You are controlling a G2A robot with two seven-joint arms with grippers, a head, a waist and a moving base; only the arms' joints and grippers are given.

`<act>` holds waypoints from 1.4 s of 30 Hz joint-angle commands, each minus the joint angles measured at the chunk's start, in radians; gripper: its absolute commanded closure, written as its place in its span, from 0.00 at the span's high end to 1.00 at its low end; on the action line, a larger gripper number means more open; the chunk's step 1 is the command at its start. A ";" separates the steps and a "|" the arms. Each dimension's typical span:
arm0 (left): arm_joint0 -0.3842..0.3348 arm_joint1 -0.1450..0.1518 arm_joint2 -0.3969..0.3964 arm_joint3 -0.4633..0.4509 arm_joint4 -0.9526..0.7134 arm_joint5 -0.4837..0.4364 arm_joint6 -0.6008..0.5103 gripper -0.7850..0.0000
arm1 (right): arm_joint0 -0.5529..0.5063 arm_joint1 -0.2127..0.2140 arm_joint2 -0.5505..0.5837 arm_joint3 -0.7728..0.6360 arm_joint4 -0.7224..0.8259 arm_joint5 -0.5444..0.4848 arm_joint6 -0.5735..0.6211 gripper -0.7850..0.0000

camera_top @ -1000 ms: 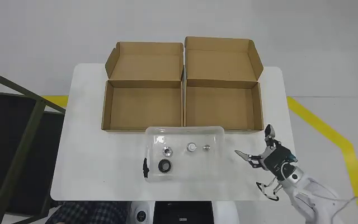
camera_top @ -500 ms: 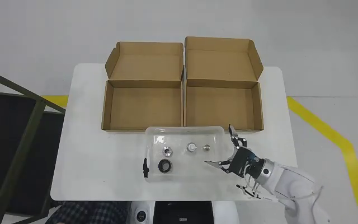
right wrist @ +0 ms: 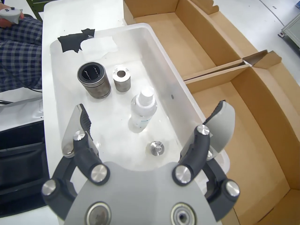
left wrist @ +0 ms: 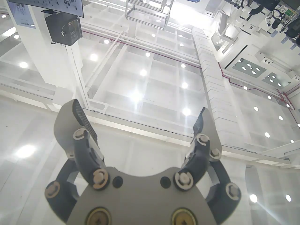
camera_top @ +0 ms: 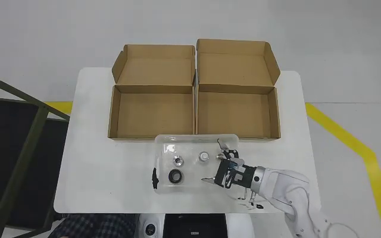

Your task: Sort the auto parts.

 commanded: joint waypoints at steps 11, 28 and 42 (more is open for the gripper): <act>0.000 0.000 0.000 0.000 0.000 0.000 0.000 1.00 | 0.095 -0.004 -0.087 0.062 0.069 0.019 0.139 1.00; 0.000 0.000 0.000 0.000 0.000 0.000 0.000 1.00 | 0.174 -0.002 -0.144 0.144 0.083 0.064 0.199 0.50; 0.000 0.000 0.000 0.000 0.000 0.000 0.000 1.00 | 0.143 0.015 -0.127 0.074 0.092 0.022 0.178 0.00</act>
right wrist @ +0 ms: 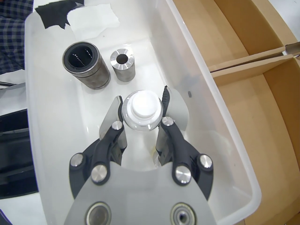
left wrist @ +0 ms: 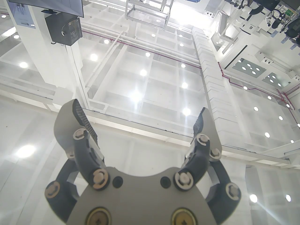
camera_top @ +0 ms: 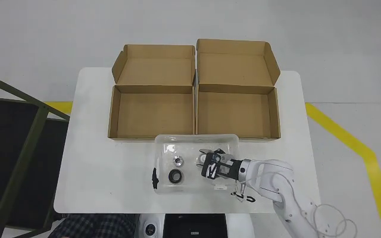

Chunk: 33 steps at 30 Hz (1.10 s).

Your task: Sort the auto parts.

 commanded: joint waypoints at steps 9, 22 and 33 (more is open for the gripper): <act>0.000 0.000 0.000 0.000 0.000 0.000 0.000 1.00 | -0.038 0.009 0.062 -0.026 0.174 0.007 -0.177 0.00; 0.000 0.000 0.000 0.000 0.000 0.000 0.000 1.00 | -0.039 0.015 0.130 -0.047 0.418 -0.006 -0.342 0.00; 0.000 0.000 0.000 0.000 0.000 0.000 0.000 1.00 | -0.023 0.017 0.198 -0.040 0.567 0.021 -0.435 0.00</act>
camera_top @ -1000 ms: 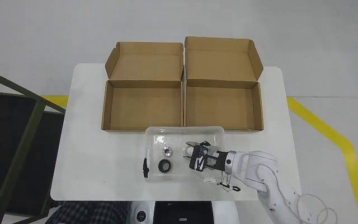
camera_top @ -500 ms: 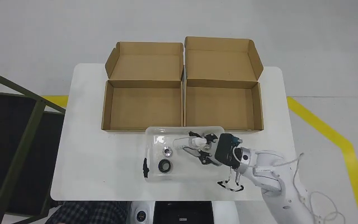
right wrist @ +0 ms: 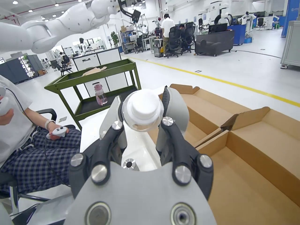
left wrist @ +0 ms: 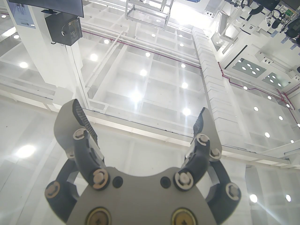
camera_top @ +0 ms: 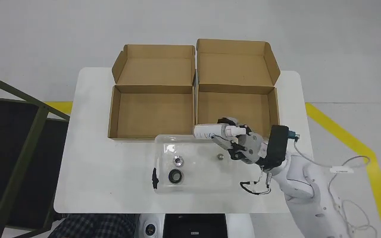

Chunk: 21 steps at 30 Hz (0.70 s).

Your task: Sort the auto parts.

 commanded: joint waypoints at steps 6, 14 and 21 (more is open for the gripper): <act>0.000 0.000 0.000 0.000 0.000 0.000 0.000 1.00 | -0.008 0.002 0.053 0.000 0.061 0.036 -0.034 0.00; 0.000 0.000 0.000 0.000 0.000 0.000 0.000 1.00 | 0.010 0.002 0.087 0.008 0.099 0.064 -0.066 0.00; 0.000 0.000 0.000 0.000 0.000 0.000 0.000 1.00 | 0.001 0.000 0.095 0.008 0.103 0.050 -0.103 0.00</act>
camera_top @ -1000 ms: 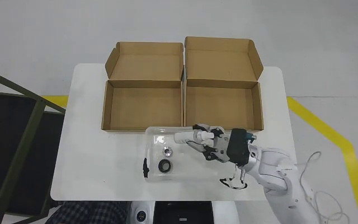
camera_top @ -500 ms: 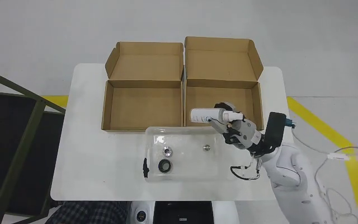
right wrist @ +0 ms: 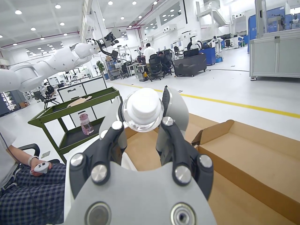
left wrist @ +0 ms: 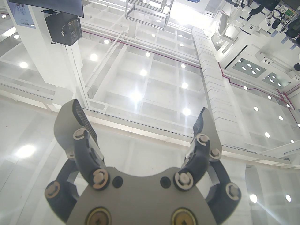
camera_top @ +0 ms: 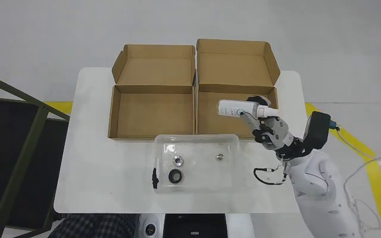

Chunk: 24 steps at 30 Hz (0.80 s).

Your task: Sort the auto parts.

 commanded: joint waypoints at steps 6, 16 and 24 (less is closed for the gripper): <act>0.000 0.000 0.000 0.000 0.000 0.000 0.000 1.00 | -0.009 0.000 -0.003 -0.010 -0.045 -0.017 0.002 0.00; 0.000 0.000 0.000 0.000 0.000 0.000 0.000 1.00 | 0.025 -0.004 -0.074 0.016 -0.166 0.049 0.070 0.00; 0.000 0.000 0.000 0.000 0.000 0.000 0.000 1.00 | 0.026 -0.006 -0.093 0.021 -0.265 0.149 0.132 0.00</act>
